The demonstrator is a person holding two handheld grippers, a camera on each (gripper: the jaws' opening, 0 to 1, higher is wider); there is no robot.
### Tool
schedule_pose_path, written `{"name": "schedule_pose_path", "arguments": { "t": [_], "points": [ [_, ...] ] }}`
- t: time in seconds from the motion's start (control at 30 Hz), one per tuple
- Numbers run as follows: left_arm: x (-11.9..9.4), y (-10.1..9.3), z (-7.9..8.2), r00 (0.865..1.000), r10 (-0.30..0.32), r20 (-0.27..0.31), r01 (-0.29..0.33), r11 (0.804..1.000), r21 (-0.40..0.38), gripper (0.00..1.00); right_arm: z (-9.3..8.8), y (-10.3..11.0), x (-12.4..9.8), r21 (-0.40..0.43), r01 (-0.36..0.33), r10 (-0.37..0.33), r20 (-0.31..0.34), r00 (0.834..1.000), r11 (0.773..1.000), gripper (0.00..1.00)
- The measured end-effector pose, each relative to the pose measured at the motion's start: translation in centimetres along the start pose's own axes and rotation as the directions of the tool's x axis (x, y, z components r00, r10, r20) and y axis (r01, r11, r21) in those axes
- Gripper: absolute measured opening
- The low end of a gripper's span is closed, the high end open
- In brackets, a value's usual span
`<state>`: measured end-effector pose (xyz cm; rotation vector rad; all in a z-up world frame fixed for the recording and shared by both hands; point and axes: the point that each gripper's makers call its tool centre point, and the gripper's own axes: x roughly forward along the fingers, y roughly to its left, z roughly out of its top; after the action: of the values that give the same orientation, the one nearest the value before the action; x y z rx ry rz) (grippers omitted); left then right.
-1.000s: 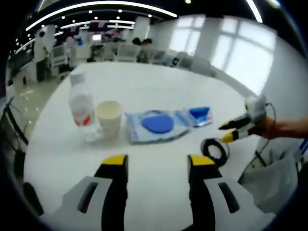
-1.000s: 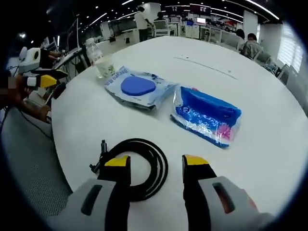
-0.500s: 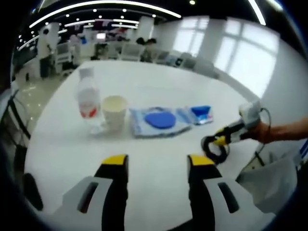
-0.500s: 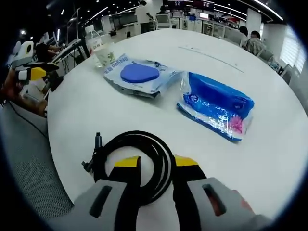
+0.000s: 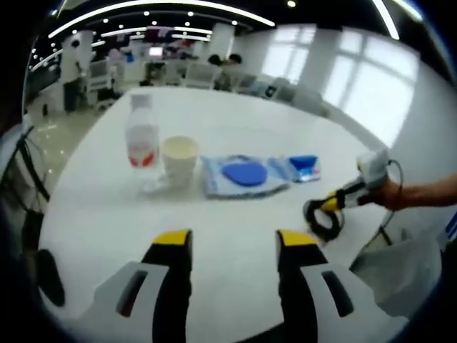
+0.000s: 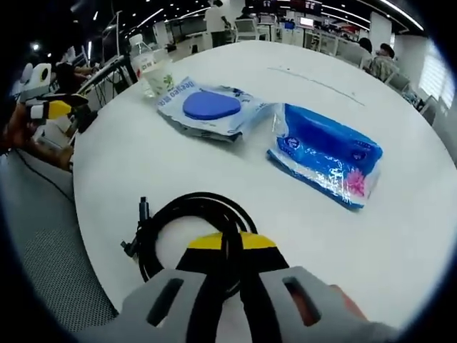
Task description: Arrange the tabletop items into an orderly group along one side of the table until the central work area is clear of visible clutter.
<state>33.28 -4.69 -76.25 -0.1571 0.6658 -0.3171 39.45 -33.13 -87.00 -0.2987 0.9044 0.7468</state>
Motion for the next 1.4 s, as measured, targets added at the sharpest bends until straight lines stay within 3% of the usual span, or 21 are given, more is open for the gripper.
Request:
{"name": "schedule_pose_path", "arguments": {
  "t": [0.5, 0.83, 1.1, 1.4],
  "points": [
    [-0.1, 0.3, 0.0, 1.000, 0.001, 0.008, -0.001, 1.000, -0.013, 0.43, 4.6, 0.3, -1.9, -0.081, 0.016, -0.010, 0.072, 0.997, 0.997, 0.03],
    [-0.2, 0.4, 0.1, 1.000, -0.007, 0.017, 0.007, 1.000, -0.017, 0.44, 6.6, 0.0, -1.5, -0.096, 0.018, -0.010, 0.086, 0.996, 0.995, 0.03],
    [-0.2, 0.3, 0.0, 1.000, -0.007, 0.018, 0.008, 1.000, -0.022, 0.44, 6.7, -0.5, -0.6, -0.095, 0.017, -0.009, 0.077, 0.997, 0.995, 0.03],
    [-0.2, 0.3, -0.1, 1.000, -0.006, 0.015, 0.006, 1.000, -0.023, 0.43, 6.3, -1.8, 1.0, -0.026, 0.019, -0.018, 0.055, 0.998, 0.999, 0.03]
  ]
}}
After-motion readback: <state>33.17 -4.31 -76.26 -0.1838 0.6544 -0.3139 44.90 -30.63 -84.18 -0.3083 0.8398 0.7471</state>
